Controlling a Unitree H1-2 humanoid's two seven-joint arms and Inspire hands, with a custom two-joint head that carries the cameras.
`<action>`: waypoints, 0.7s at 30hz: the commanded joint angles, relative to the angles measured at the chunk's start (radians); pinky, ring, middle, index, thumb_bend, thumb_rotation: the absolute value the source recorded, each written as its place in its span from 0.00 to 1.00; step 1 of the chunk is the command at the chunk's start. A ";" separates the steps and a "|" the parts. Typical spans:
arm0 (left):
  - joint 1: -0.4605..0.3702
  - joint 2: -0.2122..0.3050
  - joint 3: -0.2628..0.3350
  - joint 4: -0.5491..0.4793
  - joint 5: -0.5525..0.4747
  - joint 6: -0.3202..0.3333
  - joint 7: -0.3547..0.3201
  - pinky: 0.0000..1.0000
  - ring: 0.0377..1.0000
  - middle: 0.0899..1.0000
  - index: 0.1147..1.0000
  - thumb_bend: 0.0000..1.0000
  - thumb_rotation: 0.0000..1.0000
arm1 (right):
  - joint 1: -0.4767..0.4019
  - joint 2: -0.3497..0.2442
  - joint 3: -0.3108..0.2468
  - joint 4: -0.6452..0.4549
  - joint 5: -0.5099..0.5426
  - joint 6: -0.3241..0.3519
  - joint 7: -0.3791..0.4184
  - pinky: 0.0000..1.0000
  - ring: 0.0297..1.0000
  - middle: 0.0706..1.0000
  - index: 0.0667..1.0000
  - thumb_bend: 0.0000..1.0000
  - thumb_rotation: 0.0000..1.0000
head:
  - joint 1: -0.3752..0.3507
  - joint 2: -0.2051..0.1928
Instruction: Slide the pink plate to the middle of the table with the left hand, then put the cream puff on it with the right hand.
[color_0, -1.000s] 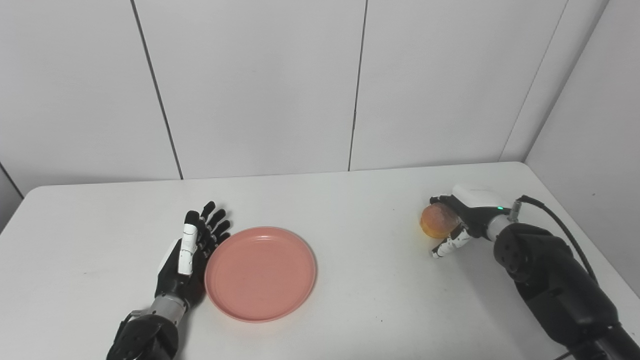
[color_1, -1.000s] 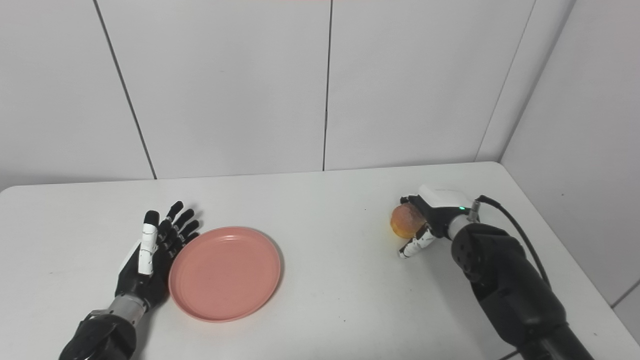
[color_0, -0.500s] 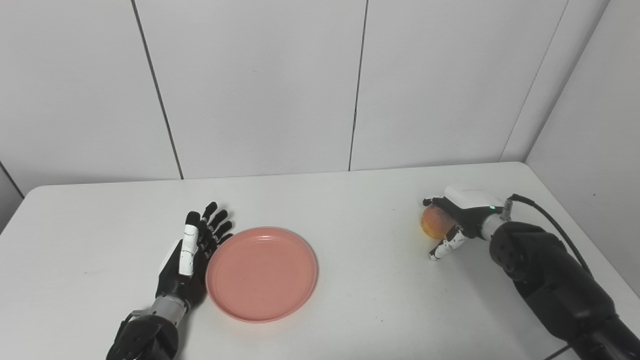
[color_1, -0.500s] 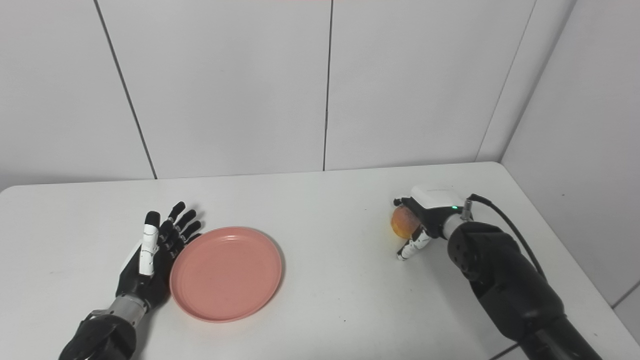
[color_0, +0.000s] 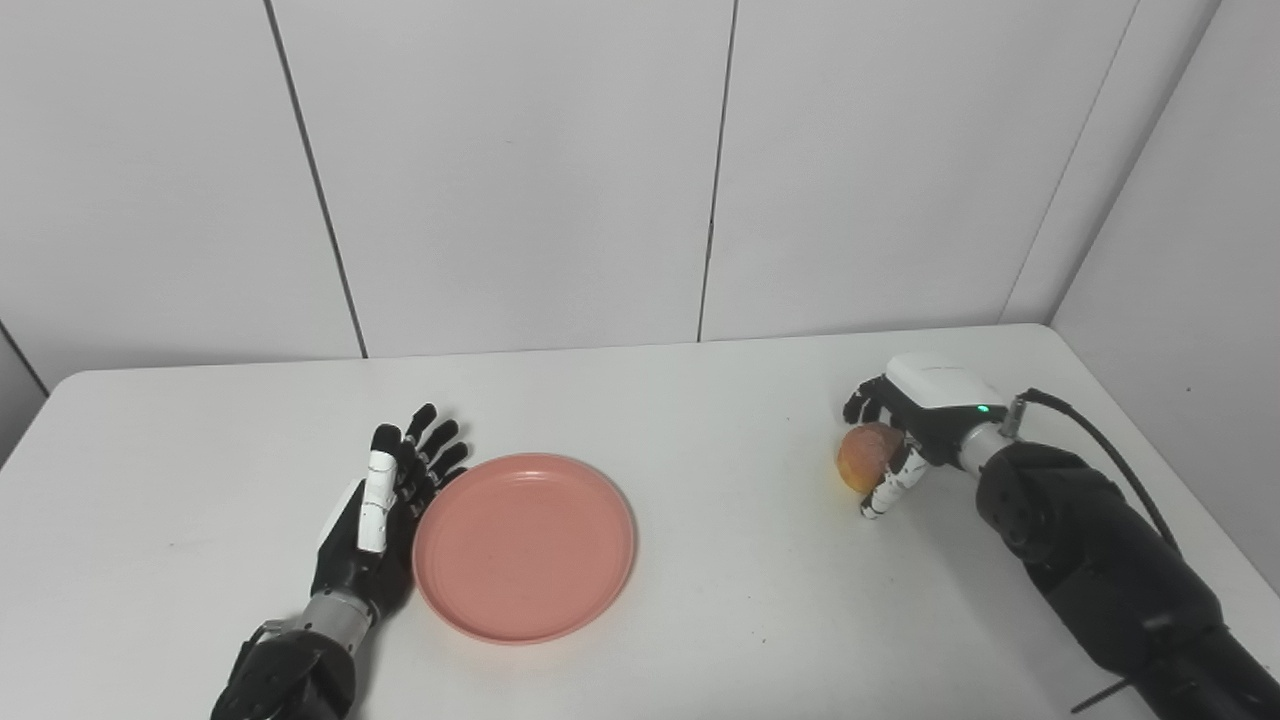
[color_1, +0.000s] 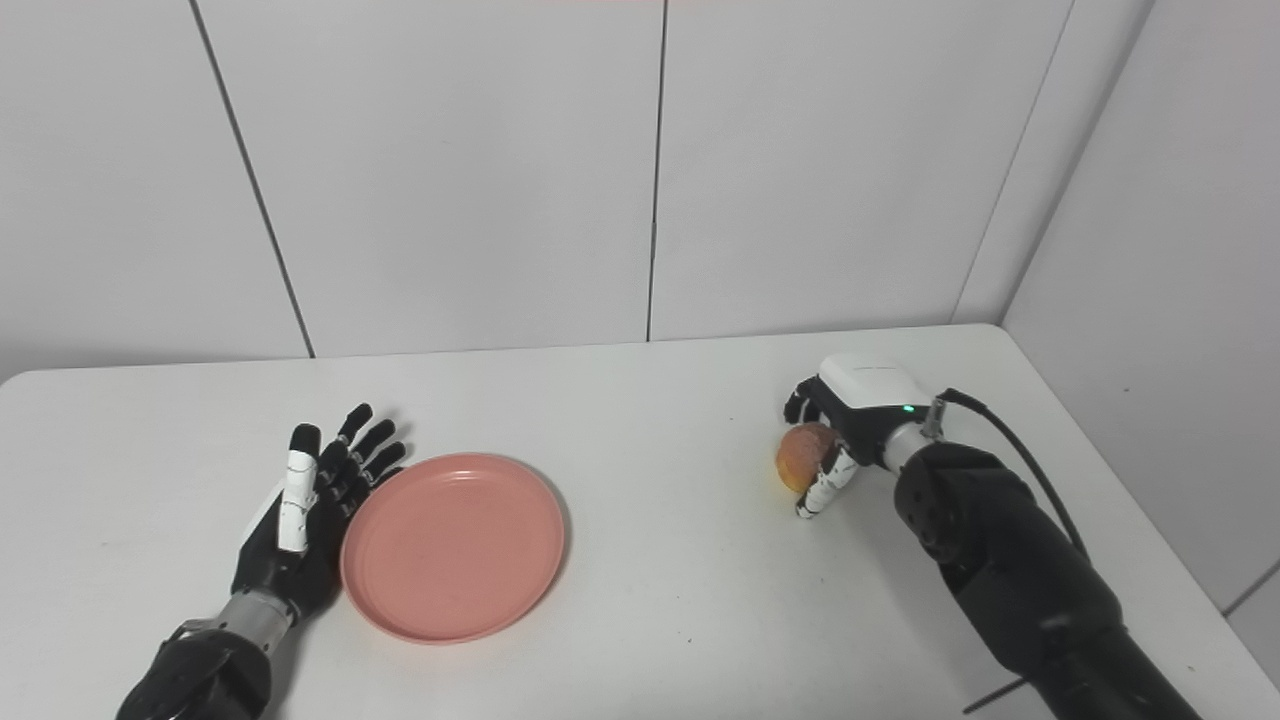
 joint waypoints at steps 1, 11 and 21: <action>-0.009 0.006 -0.004 -0.001 -0.004 -0.013 -0.018 0.96 0.95 0.98 1.00 0.91 0.97 | -0.019 -0.034 0.000 0.022 -0.020 -0.025 -0.048 0.32 0.39 0.44 0.50 0.53 0.00 | 0.001 0.000; -0.008 0.006 -0.004 0.016 -0.001 -0.022 -0.020 0.94 0.94 0.97 0.98 0.93 0.96 | -0.010 -0.043 0.012 0.022 -0.012 -0.020 -0.050 0.30 0.39 0.45 0.47 0.52 0.00 | 0.003 0.003; -0.008 0.002 -0.001 0.029 0.003 -0.035 -0.020 0.90 0.92 0.95 0.97 0.94 0.94 | -0.011 -0.060 0.015 -0.047 -0.012 -0.014 -0.016 0.32 0.40 0.45 0.47 0.52 0.00 | 0.004 0.005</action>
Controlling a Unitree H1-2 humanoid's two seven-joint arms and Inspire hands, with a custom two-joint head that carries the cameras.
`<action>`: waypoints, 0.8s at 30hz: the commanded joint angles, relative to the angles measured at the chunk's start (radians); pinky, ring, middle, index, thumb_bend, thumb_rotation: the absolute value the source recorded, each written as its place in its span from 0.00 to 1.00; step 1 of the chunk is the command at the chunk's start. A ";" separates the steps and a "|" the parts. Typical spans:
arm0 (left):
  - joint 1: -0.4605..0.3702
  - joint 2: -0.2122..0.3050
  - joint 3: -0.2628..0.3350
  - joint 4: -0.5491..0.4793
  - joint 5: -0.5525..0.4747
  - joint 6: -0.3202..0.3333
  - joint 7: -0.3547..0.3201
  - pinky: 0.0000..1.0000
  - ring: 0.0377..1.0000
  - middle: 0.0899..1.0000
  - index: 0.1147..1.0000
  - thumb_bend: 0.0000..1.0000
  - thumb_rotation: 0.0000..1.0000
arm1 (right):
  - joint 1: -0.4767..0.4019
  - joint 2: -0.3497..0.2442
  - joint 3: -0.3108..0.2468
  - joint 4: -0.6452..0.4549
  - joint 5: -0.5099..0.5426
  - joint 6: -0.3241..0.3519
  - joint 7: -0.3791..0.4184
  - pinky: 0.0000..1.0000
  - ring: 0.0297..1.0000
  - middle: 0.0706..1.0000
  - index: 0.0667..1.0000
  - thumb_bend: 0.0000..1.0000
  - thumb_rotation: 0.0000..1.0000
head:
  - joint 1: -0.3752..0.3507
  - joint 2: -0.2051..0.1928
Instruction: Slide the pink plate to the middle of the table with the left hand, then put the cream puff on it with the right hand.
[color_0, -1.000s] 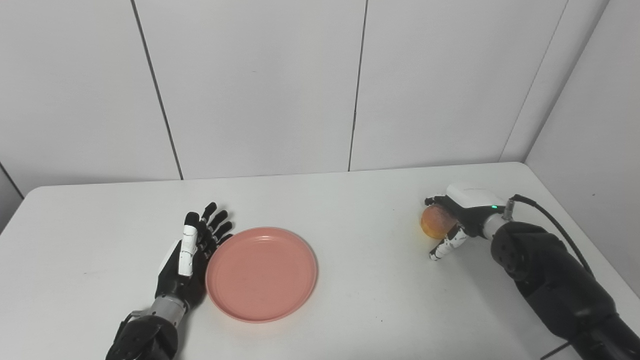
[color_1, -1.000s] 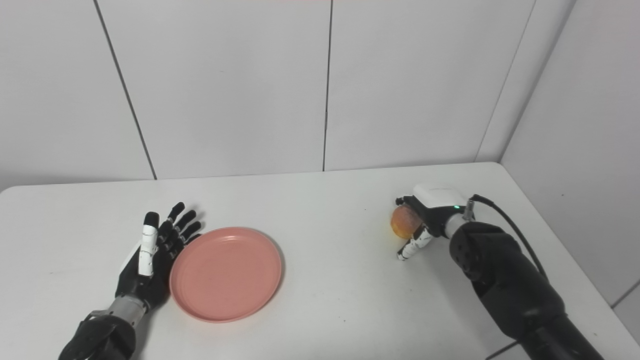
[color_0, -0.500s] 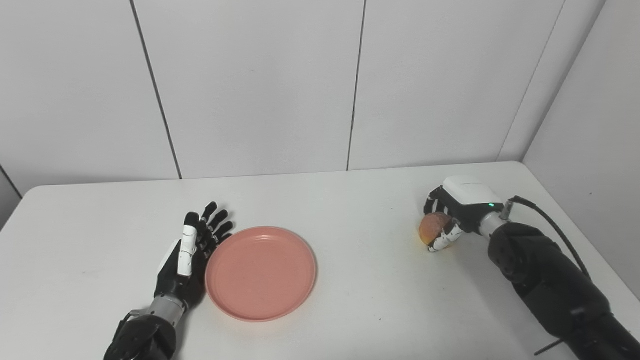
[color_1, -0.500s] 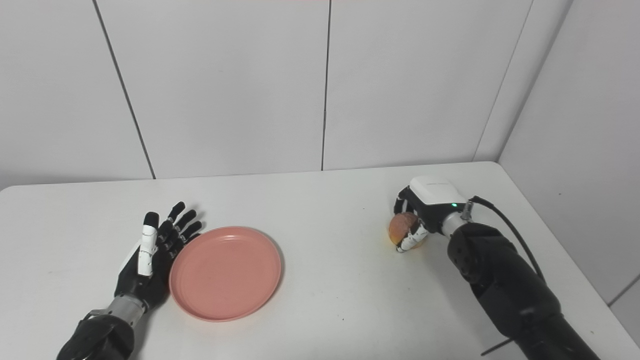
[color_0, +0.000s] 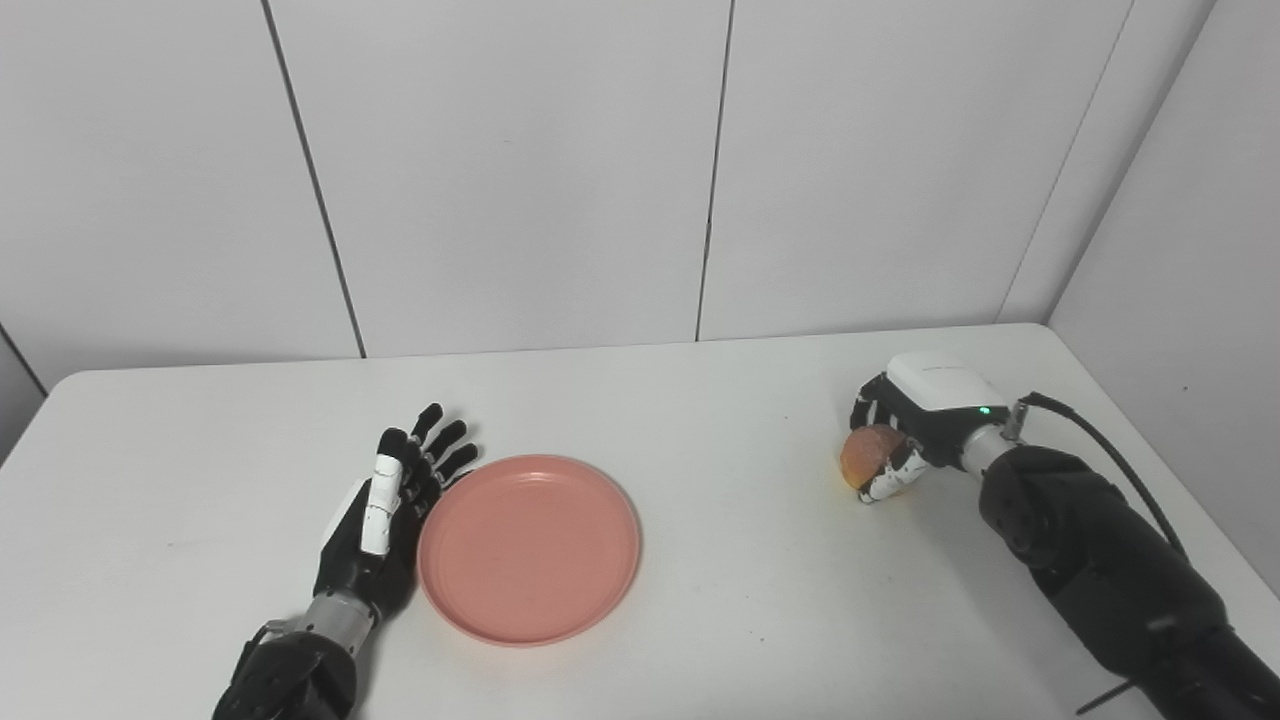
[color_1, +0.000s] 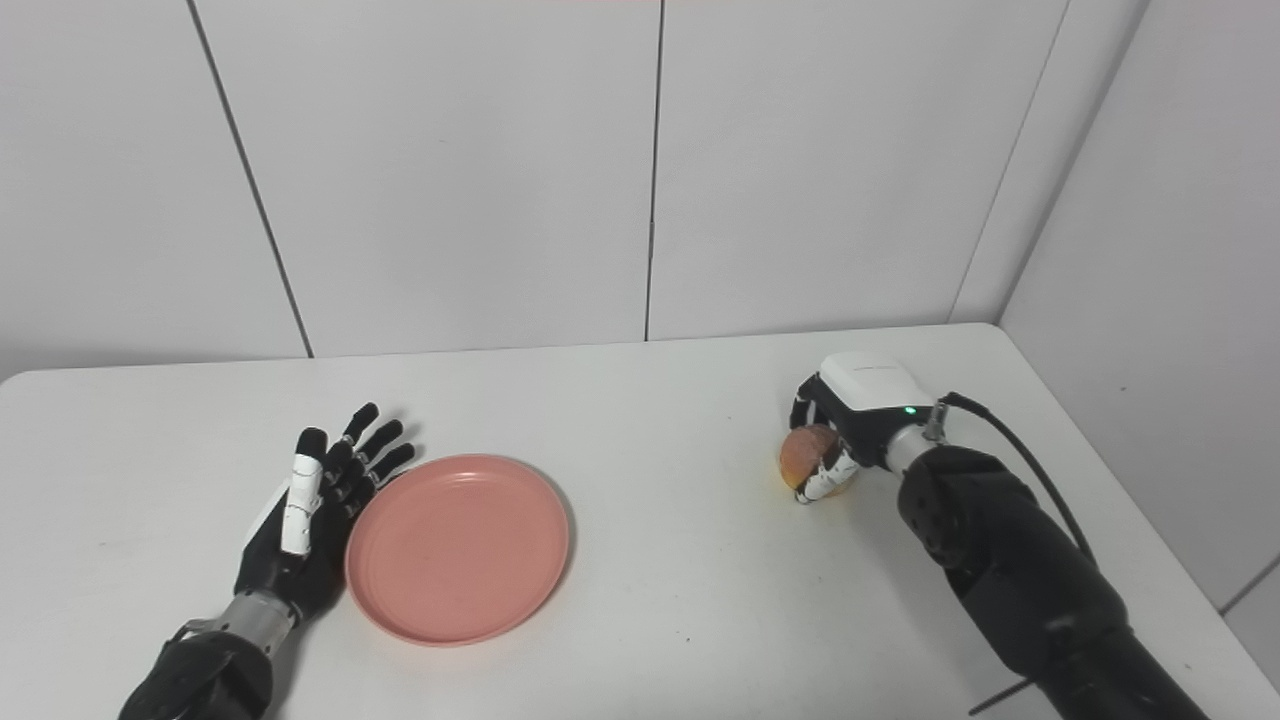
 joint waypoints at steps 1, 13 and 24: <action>-0.009 0.001 -0.002 0.010 0.002 -0.006 -0.003 0.90 0.92 0.95 0.97 0.94 0.94 | -0.021 -0.042 -0.011 -0.054 -0.014 0.007 0.011 0.32 0.40 0.45 0.47 0.52 0.00 | 0.003 0.002; -0.004 -0.026 -0.003 0.039 0.005 -0.057 0.003 0.87 0.91 0.93 0.95 0.91 0.93 | -0.073 -0.015 -0.055 -0.286 -0.007 0.015 0.078 0.38 0.42 0.48 0.45 0.52 0.00 | 0.122 0.004; 0.024 -0.090 -0.030 0.041 0.044 -0.071 0.057 0.85 0.88 0.91 0.90 0.89 0.90 | -0.066 0.040 -0.054 -0.412 0.035 -0.049 0.068 0.37 0.41 0.46 0.46 0.52 0.00 | 0.348 -0.019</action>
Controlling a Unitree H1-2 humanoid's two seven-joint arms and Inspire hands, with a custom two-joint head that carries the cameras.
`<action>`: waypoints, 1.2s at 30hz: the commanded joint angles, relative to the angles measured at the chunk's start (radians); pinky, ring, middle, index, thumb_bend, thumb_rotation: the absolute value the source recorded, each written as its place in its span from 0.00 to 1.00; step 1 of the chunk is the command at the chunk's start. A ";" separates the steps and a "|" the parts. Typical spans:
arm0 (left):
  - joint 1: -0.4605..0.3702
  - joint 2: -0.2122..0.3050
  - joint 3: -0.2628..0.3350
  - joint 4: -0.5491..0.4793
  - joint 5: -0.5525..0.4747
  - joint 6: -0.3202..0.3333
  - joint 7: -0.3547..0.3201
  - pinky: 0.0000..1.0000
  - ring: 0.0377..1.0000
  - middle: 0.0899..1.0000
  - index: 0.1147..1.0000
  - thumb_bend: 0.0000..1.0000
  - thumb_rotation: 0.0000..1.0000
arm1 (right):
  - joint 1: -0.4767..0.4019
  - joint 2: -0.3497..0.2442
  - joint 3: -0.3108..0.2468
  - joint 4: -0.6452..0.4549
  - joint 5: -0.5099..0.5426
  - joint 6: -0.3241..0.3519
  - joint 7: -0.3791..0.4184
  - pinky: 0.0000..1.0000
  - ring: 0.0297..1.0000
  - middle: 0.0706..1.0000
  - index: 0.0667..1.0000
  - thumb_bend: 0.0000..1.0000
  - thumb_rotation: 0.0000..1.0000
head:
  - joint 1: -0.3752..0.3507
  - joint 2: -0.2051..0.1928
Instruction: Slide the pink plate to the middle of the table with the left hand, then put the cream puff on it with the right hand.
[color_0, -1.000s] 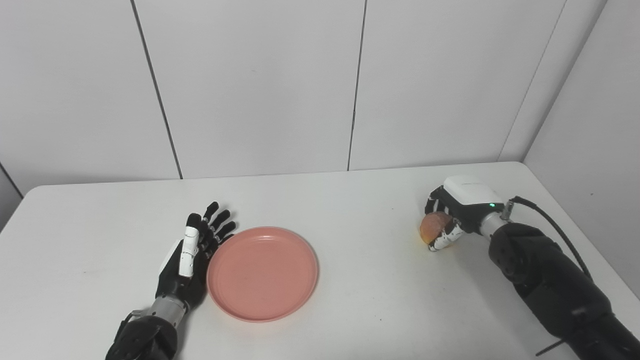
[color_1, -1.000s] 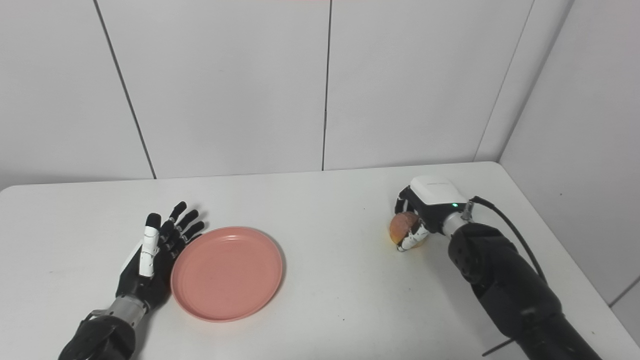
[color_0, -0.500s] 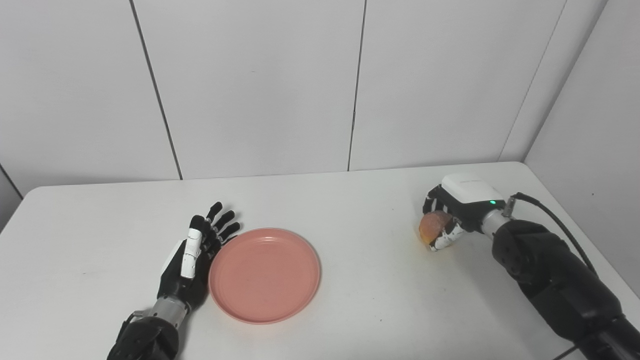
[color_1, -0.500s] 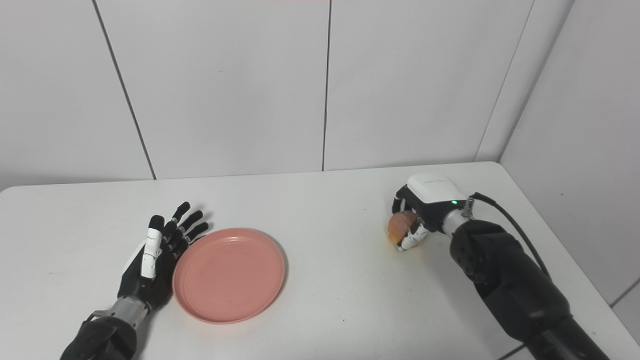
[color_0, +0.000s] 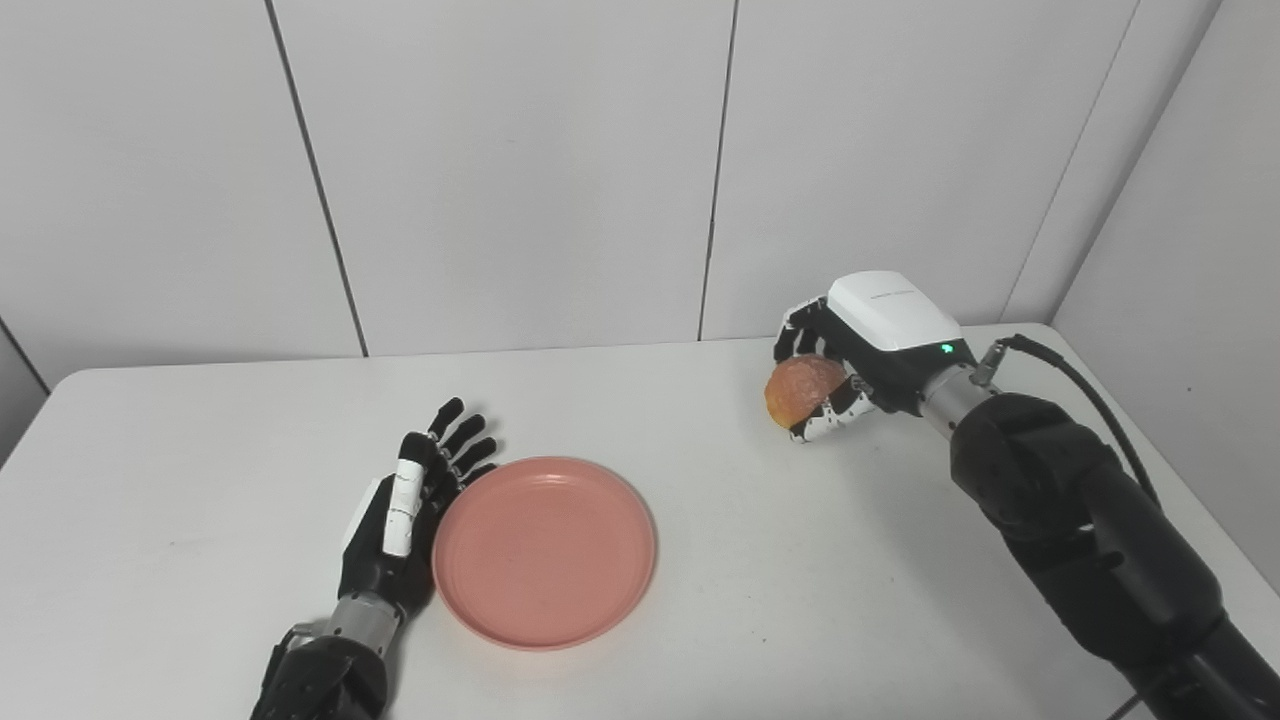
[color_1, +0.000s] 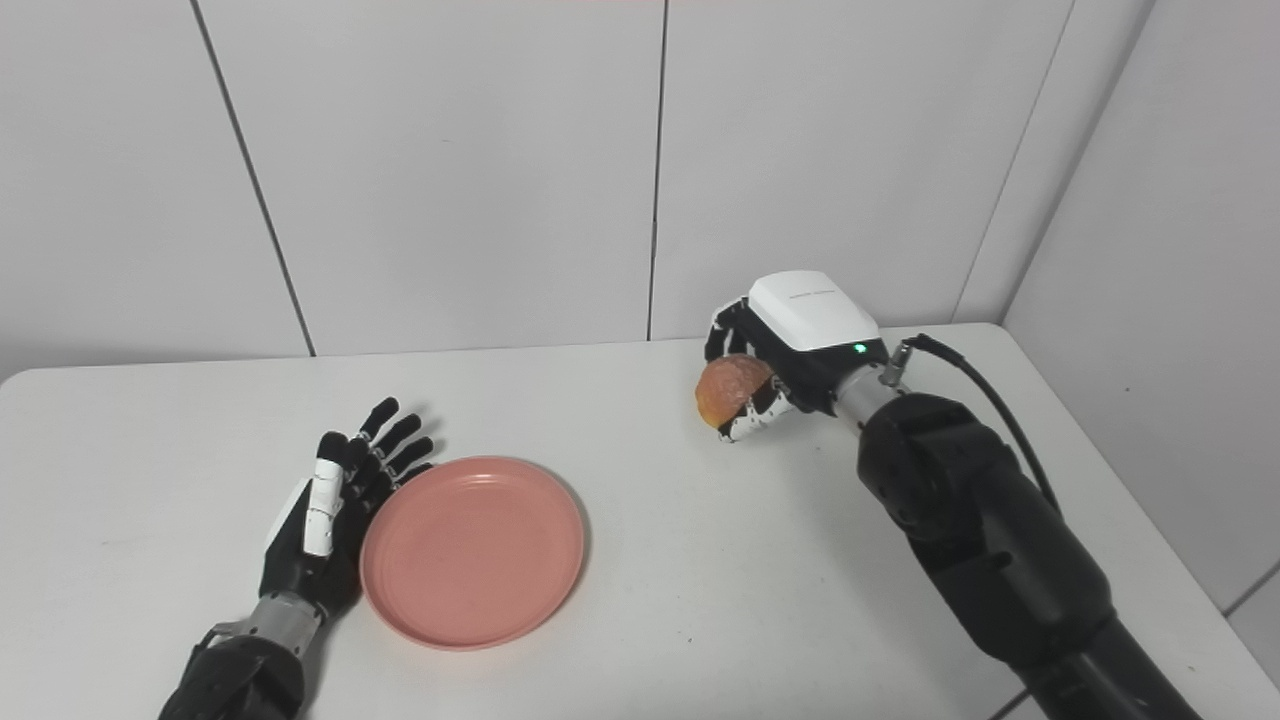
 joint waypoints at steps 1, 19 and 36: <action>0.026 -0.017 -0.014 -0.003 0.021 0.016 0.019 0.85 0.87 0.91 0.90 0.89 0.91 | -0.027 -0.008 -0.024 -0.041 0.012 -0.045 -0.034 0.38 0.41 0.47 0.46 0.52 0.00 | 0.046 -0.004; 0.053 -0.059 -0.057 0.002 0.084 -0.011 0.059 0.83 0.85 0.89 0.89 0.95 0.90 | -0.058 0.103 0.018 -0.021 0.093 -0.129 -0.030 0.42 0.42 0.44 0.47 0.52 0.00 | 0.228 -0.005; 0.043 -0.072 -0.063 0.016 0.089 -0.019 0.067 0.82 0.84 0.90 0.88 0.96 0.90 | -0.071 0.199 0.079 0.076 0.119 -0.168 -0.008 0.38 0.41 0.45 0.47 0.52 0.00 | 0.276 -0.001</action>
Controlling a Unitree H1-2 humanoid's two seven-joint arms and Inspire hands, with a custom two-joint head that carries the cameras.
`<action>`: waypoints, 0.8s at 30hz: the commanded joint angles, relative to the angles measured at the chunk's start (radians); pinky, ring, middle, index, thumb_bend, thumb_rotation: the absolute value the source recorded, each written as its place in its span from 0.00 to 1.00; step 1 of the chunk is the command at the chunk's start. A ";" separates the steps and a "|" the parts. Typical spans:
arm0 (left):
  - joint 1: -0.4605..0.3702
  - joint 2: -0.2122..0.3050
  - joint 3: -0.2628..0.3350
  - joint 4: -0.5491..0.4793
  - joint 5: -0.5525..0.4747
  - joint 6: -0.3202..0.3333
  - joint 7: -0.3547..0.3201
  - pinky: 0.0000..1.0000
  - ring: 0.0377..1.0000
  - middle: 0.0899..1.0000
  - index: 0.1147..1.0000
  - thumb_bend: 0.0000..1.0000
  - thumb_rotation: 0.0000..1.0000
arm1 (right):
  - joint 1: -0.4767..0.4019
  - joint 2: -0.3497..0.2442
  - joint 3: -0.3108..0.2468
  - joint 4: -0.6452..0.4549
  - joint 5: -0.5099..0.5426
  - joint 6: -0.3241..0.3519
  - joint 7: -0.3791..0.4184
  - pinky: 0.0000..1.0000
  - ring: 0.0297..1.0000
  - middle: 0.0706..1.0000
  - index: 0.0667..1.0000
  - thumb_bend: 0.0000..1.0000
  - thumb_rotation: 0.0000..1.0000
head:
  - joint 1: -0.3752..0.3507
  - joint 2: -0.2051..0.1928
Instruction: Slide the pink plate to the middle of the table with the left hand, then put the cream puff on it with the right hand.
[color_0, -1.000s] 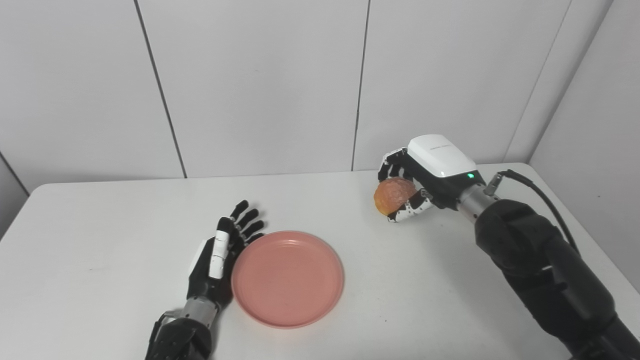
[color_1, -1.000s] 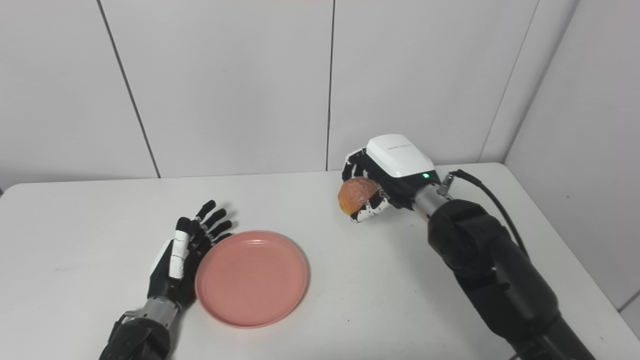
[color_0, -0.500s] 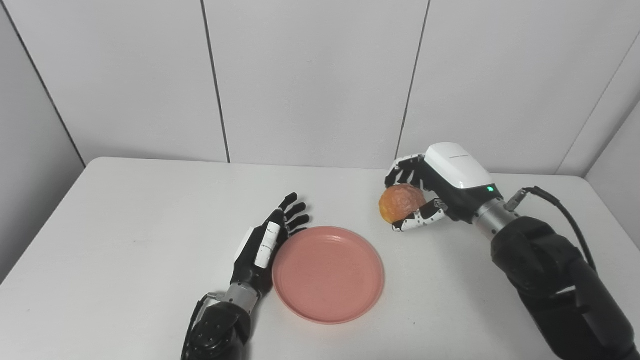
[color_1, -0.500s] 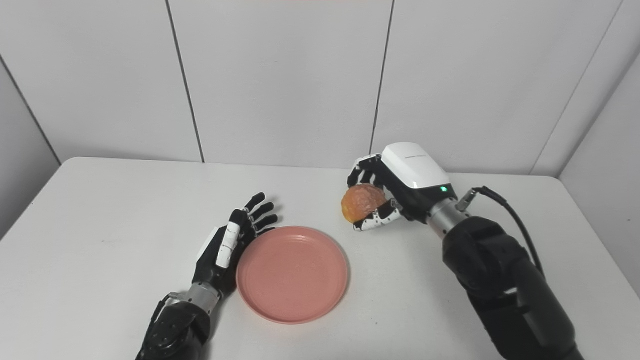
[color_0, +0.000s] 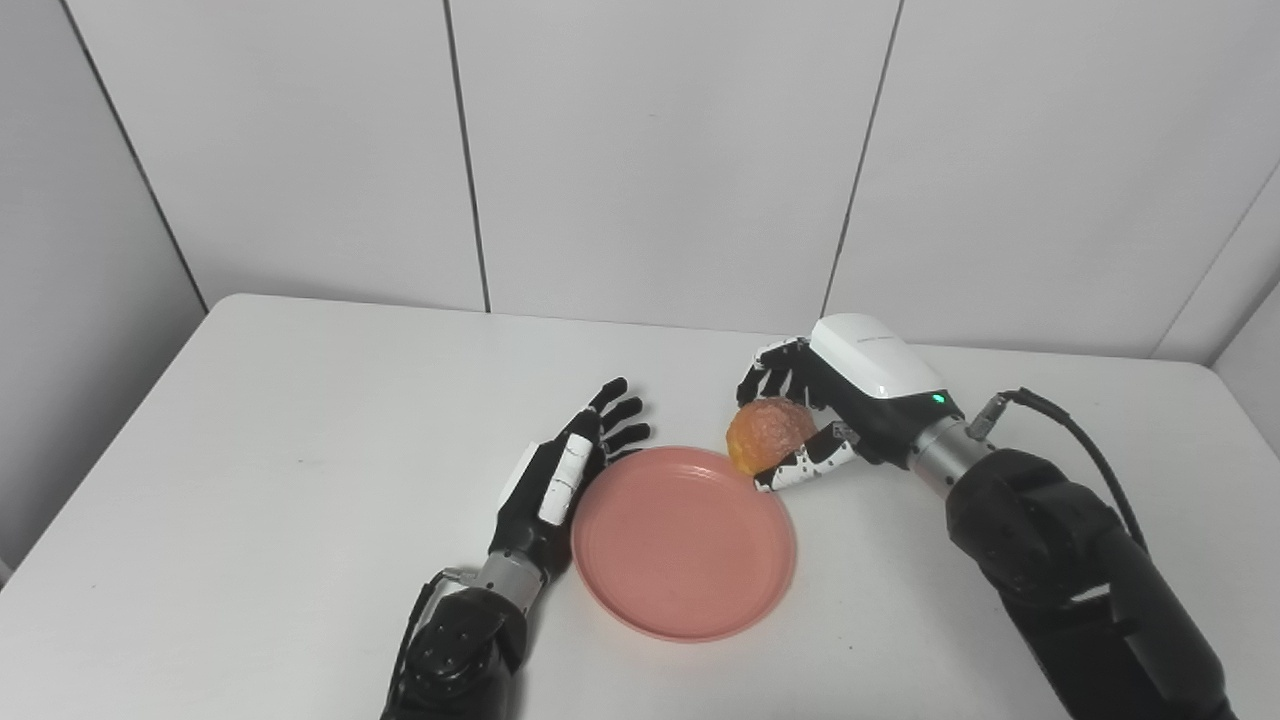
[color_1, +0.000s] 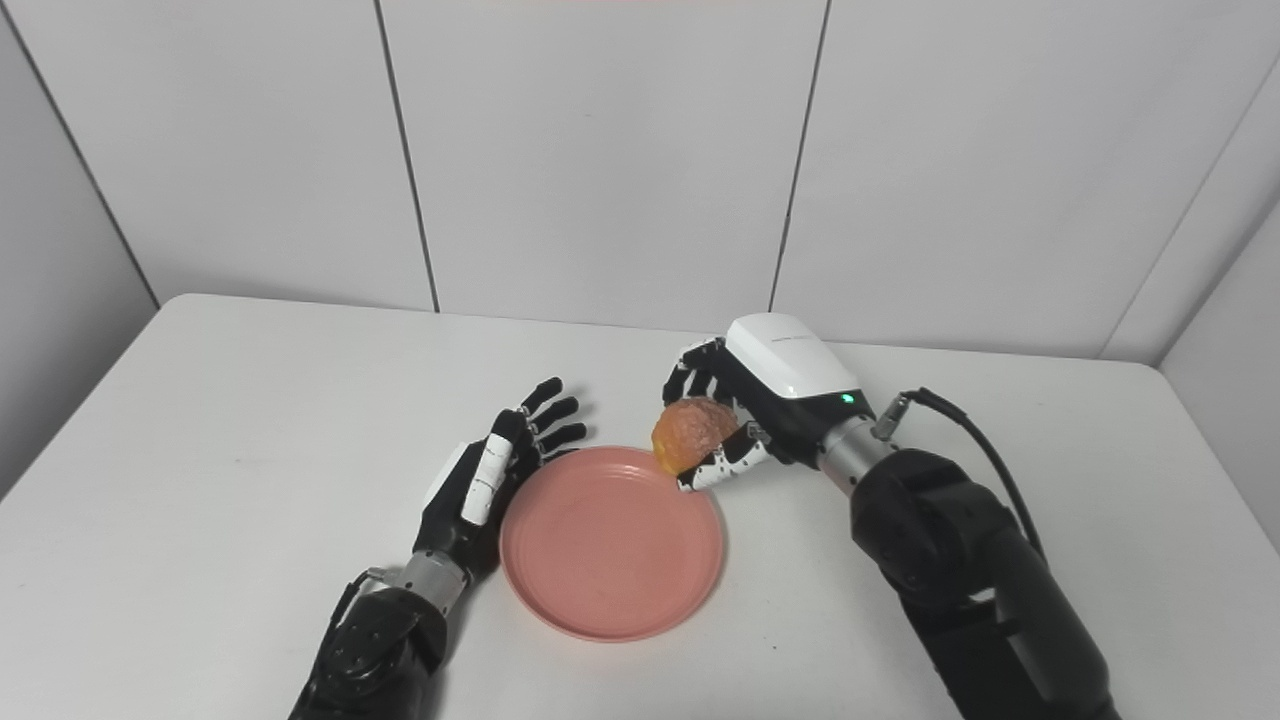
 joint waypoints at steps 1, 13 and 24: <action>0.015 -0.018 -0.007 0.031 0.004 0.022 0.007 0.82 0.84 0.90 0.88 0.96 0.89 | -0.045 0.011 -0.001 0.000 0.016 -0.040 -0.019 0.38 0.41 0.45 0.47 0.52 0.00 | 0.004 0.002; 0.012 -0.019 -0.004 0.028 0.008 0.029 0.011 0.81 0.84 0.90 0.87 0.96 0.90 | -0.055 0.054 0.062 0.129 0.032 -0.088 -0.013 0.40 0.42 0.47 0.46 0.52 0.00 | -0.002 0.008; 0.003 -0.022 -0.006 0.043 0.020 0.021 0.013 0.81 0.83 0.89 0.88 0.95 0.91 | -0.088 0.097 0.123 0.263 0.041 -0.117 0.005 0.39 0.42 0.50 0.44 0.52 0.00 | -0.006 0.011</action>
